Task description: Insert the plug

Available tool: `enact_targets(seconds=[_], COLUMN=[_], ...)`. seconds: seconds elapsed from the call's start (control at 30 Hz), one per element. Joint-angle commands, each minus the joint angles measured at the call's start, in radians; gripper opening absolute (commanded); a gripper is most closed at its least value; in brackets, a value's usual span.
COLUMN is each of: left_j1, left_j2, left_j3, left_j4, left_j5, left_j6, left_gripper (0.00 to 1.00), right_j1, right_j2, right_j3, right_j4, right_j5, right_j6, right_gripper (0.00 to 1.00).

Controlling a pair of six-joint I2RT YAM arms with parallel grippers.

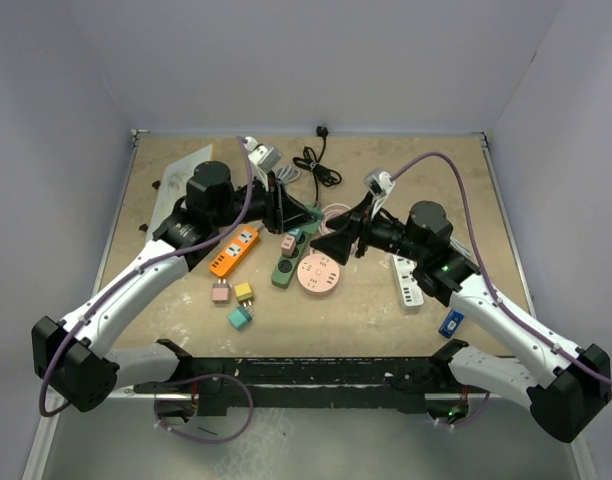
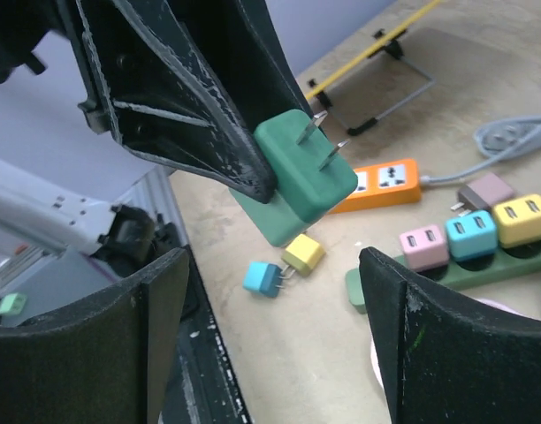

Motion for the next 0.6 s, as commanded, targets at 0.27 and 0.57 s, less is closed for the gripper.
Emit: enact_targets(seconds=[0.27,0.57], left_j1=[0.006,0.006], left_j2=[-0.12,-0.136], left_j3=[0.001,0.006], left_j4=[0.148,0.045], left_j5=[0.382,0.432], left_j6=[0.007,0.112], left_gripper=[0.14,0.14], right_j1=[-0.002,-0.002], right_j2=[-0.036,-0.011], right_j3=[0.04,0.079], right_j4=[0.18,0.239], right_j5=[-0.29,-0.385], right_j6=[-0.01,0.037], right_gripper=[0.61,0.54])
